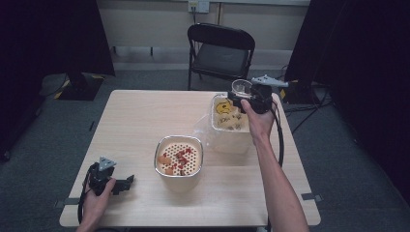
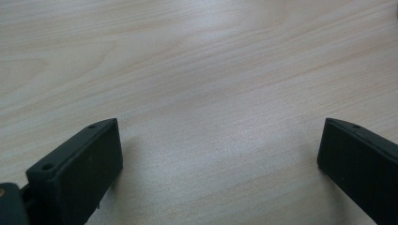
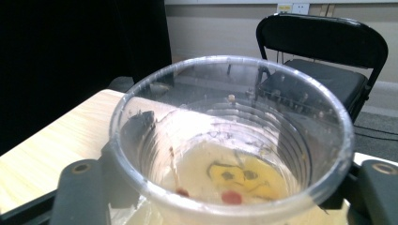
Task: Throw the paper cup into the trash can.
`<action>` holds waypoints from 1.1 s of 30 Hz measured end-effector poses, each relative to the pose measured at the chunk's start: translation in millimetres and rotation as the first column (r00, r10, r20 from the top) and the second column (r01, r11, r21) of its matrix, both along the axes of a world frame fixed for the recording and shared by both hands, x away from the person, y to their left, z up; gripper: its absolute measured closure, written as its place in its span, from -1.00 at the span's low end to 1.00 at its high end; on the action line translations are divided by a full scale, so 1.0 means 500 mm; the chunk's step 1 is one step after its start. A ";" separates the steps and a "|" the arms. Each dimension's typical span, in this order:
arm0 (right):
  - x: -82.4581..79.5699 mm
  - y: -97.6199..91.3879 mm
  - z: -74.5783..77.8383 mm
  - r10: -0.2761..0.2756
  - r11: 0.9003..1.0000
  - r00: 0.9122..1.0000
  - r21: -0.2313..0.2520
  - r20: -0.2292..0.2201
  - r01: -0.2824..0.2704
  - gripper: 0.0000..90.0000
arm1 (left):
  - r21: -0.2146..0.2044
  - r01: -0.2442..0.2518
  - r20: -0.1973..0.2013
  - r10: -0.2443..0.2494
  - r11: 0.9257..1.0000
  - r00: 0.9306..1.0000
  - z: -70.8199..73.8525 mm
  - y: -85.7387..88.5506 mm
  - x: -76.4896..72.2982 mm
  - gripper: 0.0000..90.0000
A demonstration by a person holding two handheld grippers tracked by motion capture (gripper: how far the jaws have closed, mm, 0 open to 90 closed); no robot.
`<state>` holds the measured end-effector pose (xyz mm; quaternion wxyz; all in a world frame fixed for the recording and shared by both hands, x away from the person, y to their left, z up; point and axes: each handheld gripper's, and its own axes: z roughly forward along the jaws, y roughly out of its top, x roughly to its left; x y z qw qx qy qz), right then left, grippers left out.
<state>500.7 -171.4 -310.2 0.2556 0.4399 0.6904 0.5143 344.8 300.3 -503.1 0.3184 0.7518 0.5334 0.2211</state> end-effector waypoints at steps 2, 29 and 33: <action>-0.001 0.001 0.000 -0.006 1.000 1.000 -0.006 0.002 0.006 -0.45 | 0.000 0.000 0.000 0.000 1.000 1.000 0.000 0.000 0.000 -1.00; -0.056 -0.008 0.006 0.032 0.999 0.999 0.003 0.004 -0.032 -0.69 | 0.000 0.000 0.000 0.000 1.000 1.000 0.000 0.000 0.000 -1.00; -0.088 -0.006 0.010 0.036 0.999 0.999 0.017 0.024 -0.037 -0.69 | 0.000 0.000 0.000 0.000 1.000 1.000 0.000 0.000 0.000 -1.00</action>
